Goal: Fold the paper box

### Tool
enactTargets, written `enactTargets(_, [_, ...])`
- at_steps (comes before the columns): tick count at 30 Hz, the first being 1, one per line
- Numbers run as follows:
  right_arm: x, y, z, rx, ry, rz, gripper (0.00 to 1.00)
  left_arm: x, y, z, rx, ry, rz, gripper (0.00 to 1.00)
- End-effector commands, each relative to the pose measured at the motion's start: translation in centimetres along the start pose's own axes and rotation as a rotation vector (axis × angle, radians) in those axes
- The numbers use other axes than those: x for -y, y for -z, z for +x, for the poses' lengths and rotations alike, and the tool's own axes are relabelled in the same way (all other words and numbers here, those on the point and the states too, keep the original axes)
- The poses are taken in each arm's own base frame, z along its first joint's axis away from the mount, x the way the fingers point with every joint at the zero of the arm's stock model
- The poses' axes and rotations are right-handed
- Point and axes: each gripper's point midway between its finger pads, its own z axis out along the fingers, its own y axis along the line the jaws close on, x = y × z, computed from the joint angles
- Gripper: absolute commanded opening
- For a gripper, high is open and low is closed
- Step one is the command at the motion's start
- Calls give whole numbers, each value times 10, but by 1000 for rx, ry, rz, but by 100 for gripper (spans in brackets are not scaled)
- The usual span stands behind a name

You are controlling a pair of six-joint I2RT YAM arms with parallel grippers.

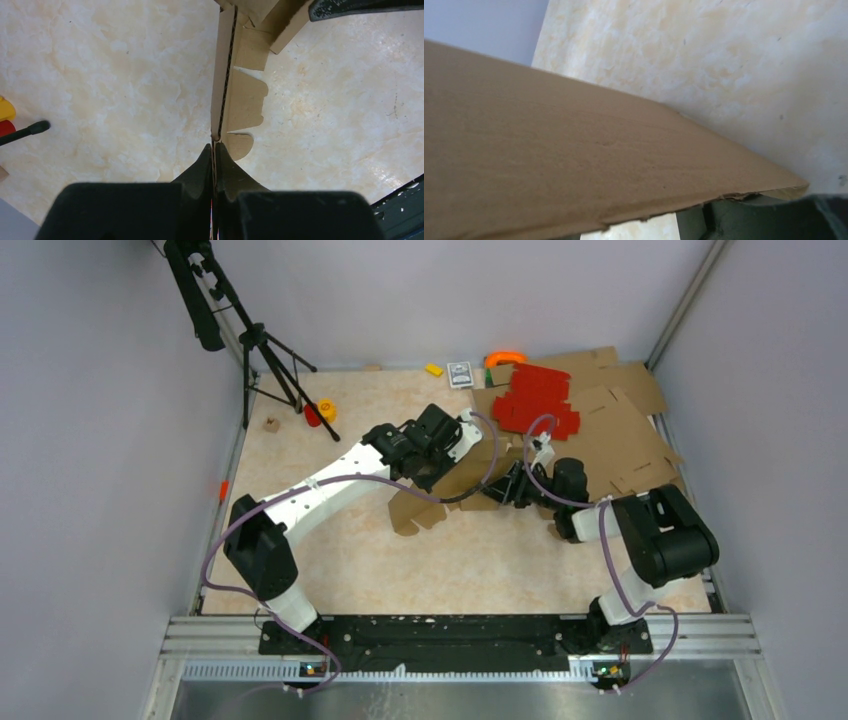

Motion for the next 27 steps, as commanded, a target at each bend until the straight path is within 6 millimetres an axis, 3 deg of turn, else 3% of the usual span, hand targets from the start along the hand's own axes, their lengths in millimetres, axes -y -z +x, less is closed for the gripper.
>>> enactTargets(1, [-25,10,11,-34,31,-123,57,1,1,-2,1,1,2,2])
enactTargets(10, [-34,27,42,-117,32,-133,53,-3,3,-3,1,12,-19,2])
enactTargets(12, [-26,27,48,-141,34,-89,48,-3,4,-4,1,14,-18,2])
enactTargets(16, [-10,22,58,-190,36,5,29,-2,3,-5,-1,16,-13,2])
enactTargets(20, [12,16,65,-228,95,172,27,-2,2,-3,-13,15,-13,3])
enactTargets(27, [29,14,74,-250,46,249,24,7,1,-4,-24,46,35,3])
